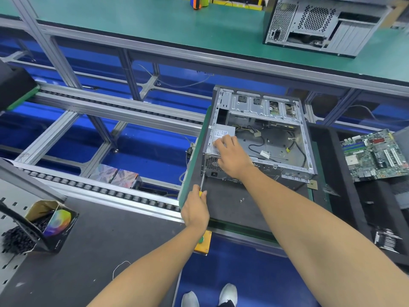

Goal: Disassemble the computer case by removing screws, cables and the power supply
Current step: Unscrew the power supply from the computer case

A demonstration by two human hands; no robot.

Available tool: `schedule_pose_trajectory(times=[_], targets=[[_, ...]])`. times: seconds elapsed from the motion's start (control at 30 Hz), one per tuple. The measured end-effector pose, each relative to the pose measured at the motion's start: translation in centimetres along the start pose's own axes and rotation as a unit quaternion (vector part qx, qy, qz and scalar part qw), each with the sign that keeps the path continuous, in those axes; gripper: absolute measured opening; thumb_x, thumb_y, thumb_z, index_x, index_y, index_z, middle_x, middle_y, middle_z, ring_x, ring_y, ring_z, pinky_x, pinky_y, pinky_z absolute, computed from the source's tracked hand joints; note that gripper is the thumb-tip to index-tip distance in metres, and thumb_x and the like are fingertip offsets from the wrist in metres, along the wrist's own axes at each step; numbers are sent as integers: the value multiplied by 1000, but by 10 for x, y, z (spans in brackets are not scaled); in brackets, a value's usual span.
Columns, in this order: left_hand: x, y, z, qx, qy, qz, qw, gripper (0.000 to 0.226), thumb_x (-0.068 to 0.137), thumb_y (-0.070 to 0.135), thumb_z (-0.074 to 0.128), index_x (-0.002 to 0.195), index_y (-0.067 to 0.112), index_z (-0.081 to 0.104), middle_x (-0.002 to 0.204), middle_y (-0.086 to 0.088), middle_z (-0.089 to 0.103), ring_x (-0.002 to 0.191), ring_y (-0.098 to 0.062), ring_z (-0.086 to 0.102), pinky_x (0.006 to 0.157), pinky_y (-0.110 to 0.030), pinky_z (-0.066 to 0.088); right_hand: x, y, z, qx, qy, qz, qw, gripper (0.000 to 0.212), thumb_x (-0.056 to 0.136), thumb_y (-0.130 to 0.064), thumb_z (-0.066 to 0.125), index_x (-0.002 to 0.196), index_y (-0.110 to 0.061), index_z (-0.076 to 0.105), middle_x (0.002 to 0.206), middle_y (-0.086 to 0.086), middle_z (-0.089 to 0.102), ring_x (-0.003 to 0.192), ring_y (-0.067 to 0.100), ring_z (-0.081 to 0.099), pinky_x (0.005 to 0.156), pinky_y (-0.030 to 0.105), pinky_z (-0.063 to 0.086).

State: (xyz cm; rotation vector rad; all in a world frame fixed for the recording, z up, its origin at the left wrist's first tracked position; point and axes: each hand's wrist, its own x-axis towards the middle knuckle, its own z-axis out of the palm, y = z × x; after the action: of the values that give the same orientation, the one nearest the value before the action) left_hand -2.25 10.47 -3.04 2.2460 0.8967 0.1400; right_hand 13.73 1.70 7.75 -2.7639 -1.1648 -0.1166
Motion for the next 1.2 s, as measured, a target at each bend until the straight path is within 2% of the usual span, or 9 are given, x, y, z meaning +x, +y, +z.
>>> schedule_pose_trajectory(times=[0.23,0.3,0.37,0.43,0.5,0.67,0.77,1.0,1.2], targets=[[9,-10,-5,-97,-49,-37,993,29,104,48,51,109,19,49,84,4,67,78,-22,63,71,-42,52,0,0,1,-7,0,0,1000,39,86,-12,55,125,-12,48,127,9,44,112,28,37,98,38,40],[13,-9,-7,-256,-104,-101,956,33,104,43,56,107,11,48,75,-3,69,60,-19,57,58,-41,51,0,0,1,-9,0,0,1000,39,86,-12,55,124,-13,48,126,9,43,111,28,37,97,39,40],[15,-4,-8,-388,-154,-184,890,33,105,40,55,103,8,46,71,-7,68,47,-15,47,44,-31,40,0,1,1,-12,0,0,1000,38,86,-13,55,123,-12,48,126,9,44,111,28,37,97,39,40],[15,-1,-8,-443,-191,-216,849,33,106,41,53,102,9,47,75,-9,69,48,-13,47,41,-27,38,1,1,0,-11,-2,0,1000,38,86,-13,55,123,-12,48,125,10,44,110,28,37,97,39,40],[15,-2,-10,-467,-207,-217,832,32,105,41,54,103,9,46,77,-9,69,49,-13,48,41,-27,39,1,1,0,-11,-3,-1,1000,39,85,-14,56,124,-12,48,126,10,44,111,28,37,97,39,40],[21,-8,-16,-417,-186,-188,870,38,92,22,76,105,12,42,72,-10,66,46,-15,50,41,-26,37,1,1,1,-5,-1,3,1000,41,84,-13,58,124,-12,49,126,10,44,110,28,38,96,39,41],[22,-12,-15,-392,-163,-172,889,39,89,14,78,91,15,39,72,-12,65,46,-15,53,41,-27,38,1,2,2,-10,1,1,1000,41,84,-13,58,123,-12,49,125,9,44,110,28,38,96,38,40],[19,-15,-9,-349,-139,-158,913,35,91,33,77,89,15,47,80,-6,77,58,-11,66,51,-28,50,1,2,4,-16,7,-4,1000,39,83,-13,58,121,-12,49,123,9,45,107,27,37,95,37,40],[18,-9,-10,-310,-164,-158,923,33,104,45,55,97,13,51,86,-3,78,57,-14,60,55,-29,49,1,2,5,-10,8,-1,1000,42,83,-13,58,125,-11,50,124,10,46,109,29,39,96,38,40]])
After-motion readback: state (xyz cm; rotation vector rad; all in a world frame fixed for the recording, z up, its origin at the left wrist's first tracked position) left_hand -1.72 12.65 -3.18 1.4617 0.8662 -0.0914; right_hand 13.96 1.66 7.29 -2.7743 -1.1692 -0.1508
